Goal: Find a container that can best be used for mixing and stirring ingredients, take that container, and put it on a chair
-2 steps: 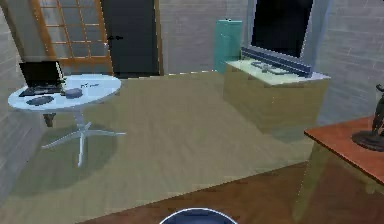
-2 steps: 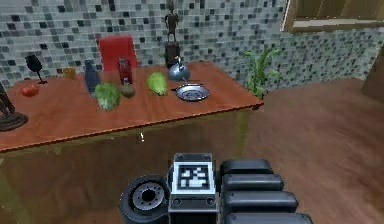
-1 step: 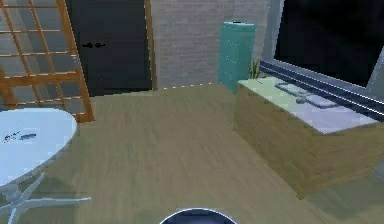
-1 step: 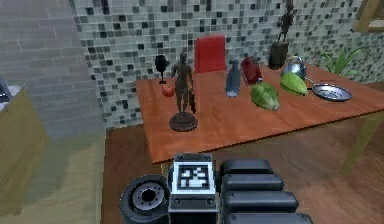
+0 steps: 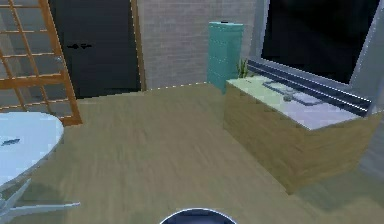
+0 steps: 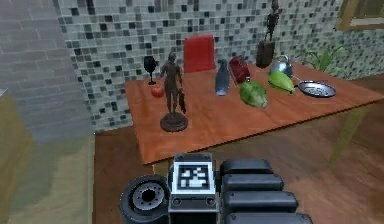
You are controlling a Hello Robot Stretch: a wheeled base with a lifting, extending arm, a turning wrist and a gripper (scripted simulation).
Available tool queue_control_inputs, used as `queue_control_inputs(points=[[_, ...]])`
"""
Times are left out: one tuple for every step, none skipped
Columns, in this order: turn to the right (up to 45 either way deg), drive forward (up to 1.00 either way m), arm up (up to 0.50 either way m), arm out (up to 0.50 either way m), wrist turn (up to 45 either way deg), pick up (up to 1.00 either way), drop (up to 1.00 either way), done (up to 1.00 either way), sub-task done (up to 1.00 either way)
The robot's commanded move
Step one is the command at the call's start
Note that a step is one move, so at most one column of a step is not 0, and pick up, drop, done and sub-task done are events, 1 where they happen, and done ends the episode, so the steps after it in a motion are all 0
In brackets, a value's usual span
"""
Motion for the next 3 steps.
queue_control_inputs(points=[[0.0,1.0,0.0,0.0,0.0,0.0,0.0,0.0,0.0],[21.0,0.0,0.0,0.0,0.0,0.0,0.0,0.0,0.0],[0.0,0.05,0.0,0.0,0.0,0.0,0.0,0.0,0.0]])
